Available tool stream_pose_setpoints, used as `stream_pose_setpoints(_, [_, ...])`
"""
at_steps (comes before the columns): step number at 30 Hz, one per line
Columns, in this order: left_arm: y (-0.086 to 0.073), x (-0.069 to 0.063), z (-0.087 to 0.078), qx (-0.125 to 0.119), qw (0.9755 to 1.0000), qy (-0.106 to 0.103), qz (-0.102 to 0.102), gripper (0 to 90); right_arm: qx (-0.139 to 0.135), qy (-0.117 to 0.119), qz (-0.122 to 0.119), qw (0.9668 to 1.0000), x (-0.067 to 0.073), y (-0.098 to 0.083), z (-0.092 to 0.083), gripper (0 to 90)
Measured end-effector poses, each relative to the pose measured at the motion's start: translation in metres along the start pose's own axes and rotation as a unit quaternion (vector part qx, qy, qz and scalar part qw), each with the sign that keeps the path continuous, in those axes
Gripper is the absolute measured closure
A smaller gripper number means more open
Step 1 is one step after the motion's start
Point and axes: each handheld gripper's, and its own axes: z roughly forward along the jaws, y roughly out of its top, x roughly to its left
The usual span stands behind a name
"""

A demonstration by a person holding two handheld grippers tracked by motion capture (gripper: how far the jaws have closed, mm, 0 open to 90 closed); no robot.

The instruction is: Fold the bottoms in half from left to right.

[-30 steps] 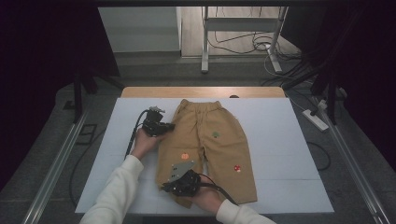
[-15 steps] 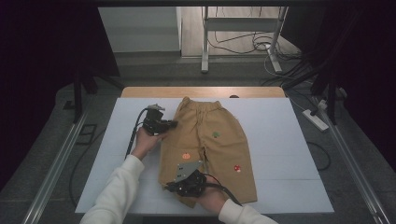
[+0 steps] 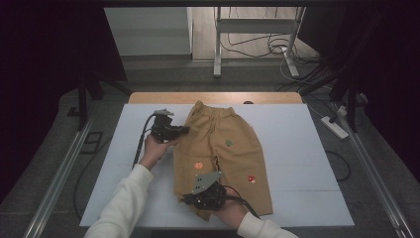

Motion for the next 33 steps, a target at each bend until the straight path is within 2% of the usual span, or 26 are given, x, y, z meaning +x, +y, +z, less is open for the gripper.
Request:
stream_pose_setpoints(15, [0.004,-0.004,0.000,-0.010,0.9999,-0.013,-0.004,84.3,-0.001,-0.010,0.005,0.9999,-0.001,-0.007,-0.009,86.4])
stream_pose_setpoints(33, [0.017,-0.014,0.006,-0.023,0.9990,-0.039,0.006,84.3,-0.009,-0.024,0.015,0.9996,-0.001,-0.013,-0.023,86.5])
